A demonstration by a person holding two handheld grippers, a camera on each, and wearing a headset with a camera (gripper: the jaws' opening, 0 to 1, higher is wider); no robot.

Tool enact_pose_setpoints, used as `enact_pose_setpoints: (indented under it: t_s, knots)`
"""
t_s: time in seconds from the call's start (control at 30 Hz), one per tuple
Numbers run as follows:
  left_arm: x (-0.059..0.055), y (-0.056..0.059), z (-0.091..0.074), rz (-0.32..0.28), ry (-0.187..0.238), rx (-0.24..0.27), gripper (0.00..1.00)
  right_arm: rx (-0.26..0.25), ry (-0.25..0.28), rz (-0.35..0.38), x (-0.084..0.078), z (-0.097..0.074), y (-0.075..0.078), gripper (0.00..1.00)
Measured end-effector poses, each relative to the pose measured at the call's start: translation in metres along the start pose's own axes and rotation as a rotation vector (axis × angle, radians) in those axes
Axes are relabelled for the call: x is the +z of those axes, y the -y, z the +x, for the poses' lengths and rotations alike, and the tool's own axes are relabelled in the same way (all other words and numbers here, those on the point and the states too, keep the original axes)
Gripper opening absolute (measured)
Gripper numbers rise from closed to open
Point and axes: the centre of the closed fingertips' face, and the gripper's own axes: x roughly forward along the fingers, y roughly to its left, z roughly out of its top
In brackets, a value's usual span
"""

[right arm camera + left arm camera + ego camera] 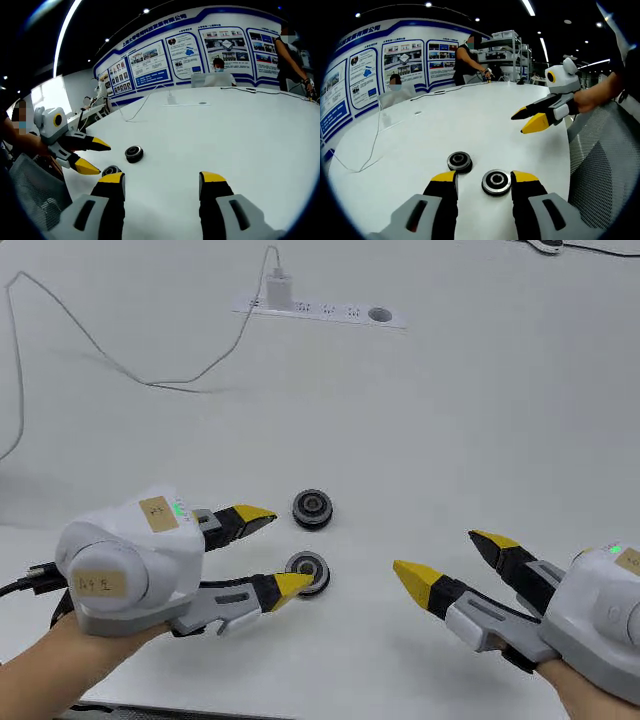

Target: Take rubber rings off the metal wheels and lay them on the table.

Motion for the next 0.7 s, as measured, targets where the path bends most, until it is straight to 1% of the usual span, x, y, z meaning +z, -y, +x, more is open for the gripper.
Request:
enact_pose_setpoints:
  t_s: [0.1,0.17,0.3,0.47,0.6,0.7]
  knots:
    - [-0.001,0.003,0.002,0.003,-0.005,-0.017,0.39,-0.002,0.008,0.009,0.002,0.0,0.0,0.6]
    - [-0.001,0.005,0.003,0.003,-0.004,-0.024,0.33,-0.003,0.016,0.007,0.004,0.0,0.001,0.59]
    - [0.0,0.007,0.006,0.004,-0.004,-0.036,0.33,-0.003,0.019,0.012,0.005,0.0,0.001,0.58]
    - [-0.001,0.011,0.007,0.003,-0.012,-0.054,0.29,0.006,0.016,0.021,0.004,0.001,-0.002,0.58]
    - [-0.004,0.013,0.009,0.003,-0.024,-0.066,0.24,0.018,0.013,0.022,0.004,0.002,-0.005,0.57]
    - [-0.006,0.015,0.01,0.005,-0.033,-0.074,0.23,0.02,0.013,0.025,0.004,0.002,-0.005,0.57]
